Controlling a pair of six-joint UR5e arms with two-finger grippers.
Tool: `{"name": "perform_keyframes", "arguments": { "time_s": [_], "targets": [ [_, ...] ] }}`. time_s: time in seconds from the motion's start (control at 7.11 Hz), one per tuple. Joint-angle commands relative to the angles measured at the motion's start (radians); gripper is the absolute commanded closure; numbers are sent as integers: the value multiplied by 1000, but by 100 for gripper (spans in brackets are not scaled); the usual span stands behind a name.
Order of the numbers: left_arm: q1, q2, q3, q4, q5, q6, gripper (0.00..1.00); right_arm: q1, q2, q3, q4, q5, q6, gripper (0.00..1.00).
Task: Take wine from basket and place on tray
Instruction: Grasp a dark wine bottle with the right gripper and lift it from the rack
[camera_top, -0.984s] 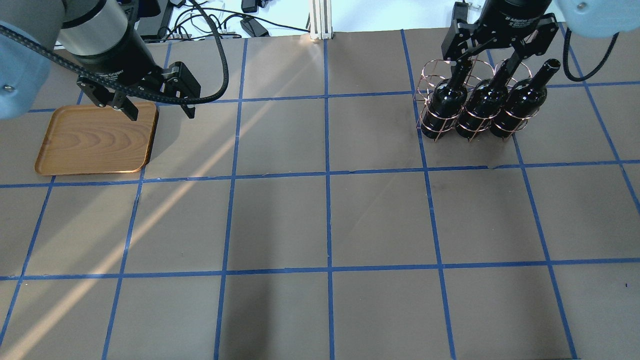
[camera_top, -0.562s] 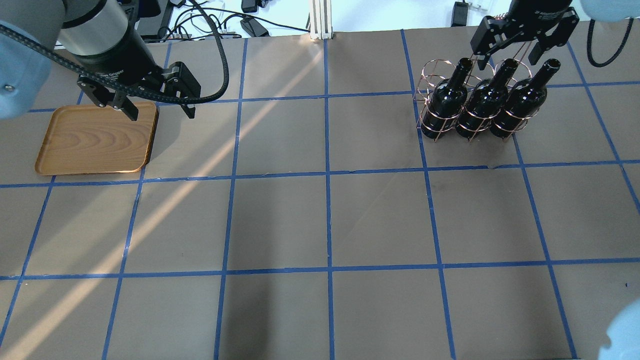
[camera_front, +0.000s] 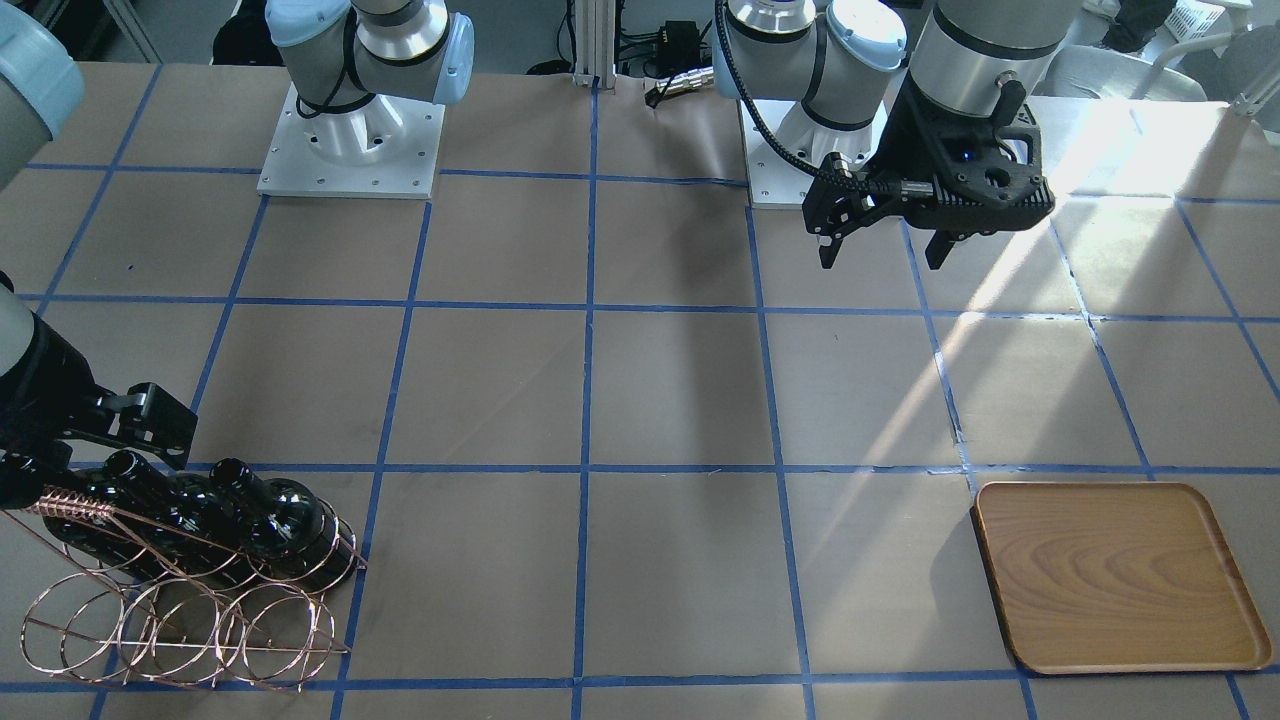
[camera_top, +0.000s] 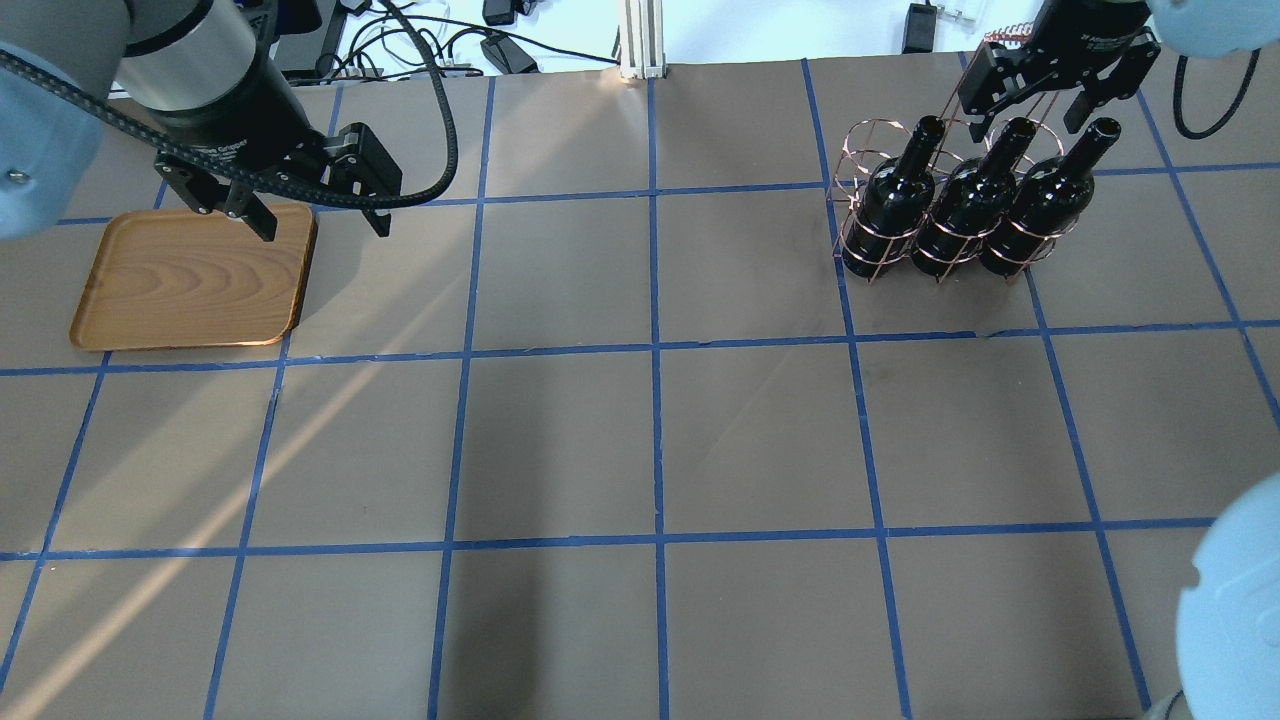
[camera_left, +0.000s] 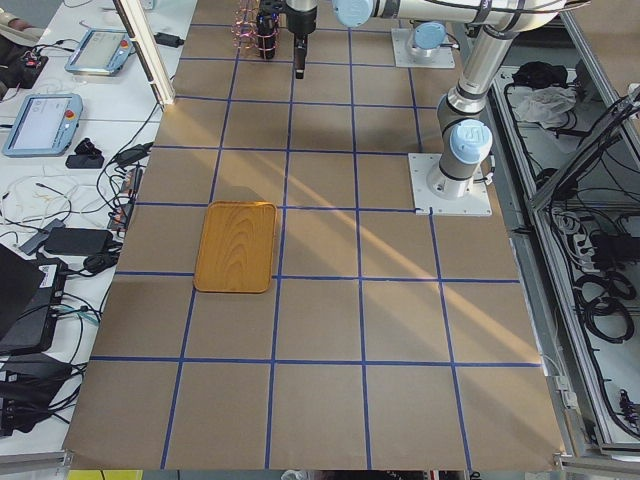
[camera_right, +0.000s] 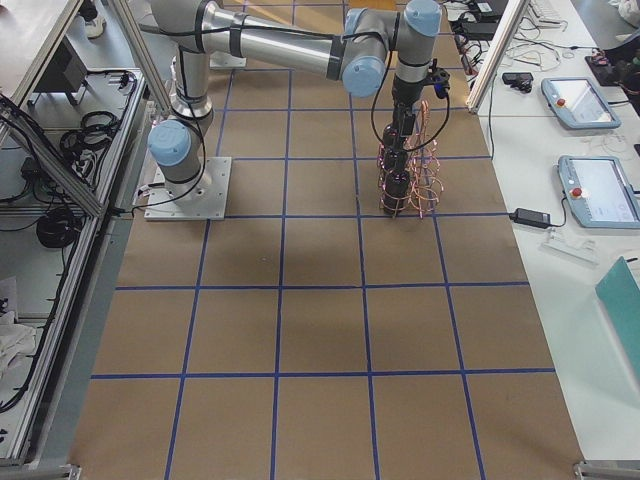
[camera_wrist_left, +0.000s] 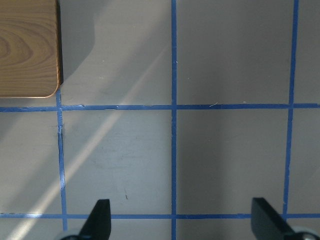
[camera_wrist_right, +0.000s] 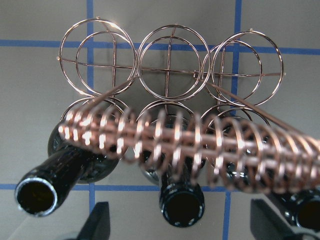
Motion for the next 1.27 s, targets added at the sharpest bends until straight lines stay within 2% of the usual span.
{"name": "perform_keyframes", "arguments": {
  "time_s": [0.0,0.28,0.42,0.7,0.98,1.12],
  "targets": [
    [-1,-1,0,1,0,0,0,0,27,1,-19,26,0,2],
    [-1,-1,0,3,0,0,0,0,29,4,-19,25,-3,19],
    [-1,-1,0,1,0,0,0,0,29,13,-16,13,-3,42],
    [-1,-3,0,3,-2,0,0,0,27,14,-19,14,-3,78],
    [-1,-6,0,7,-3,0,0,0,24,13,-32,20,-2,95],
    [-1,-6,0,6,-3,0,0,0,18,2,-31,20,1,98]
  ]
}}
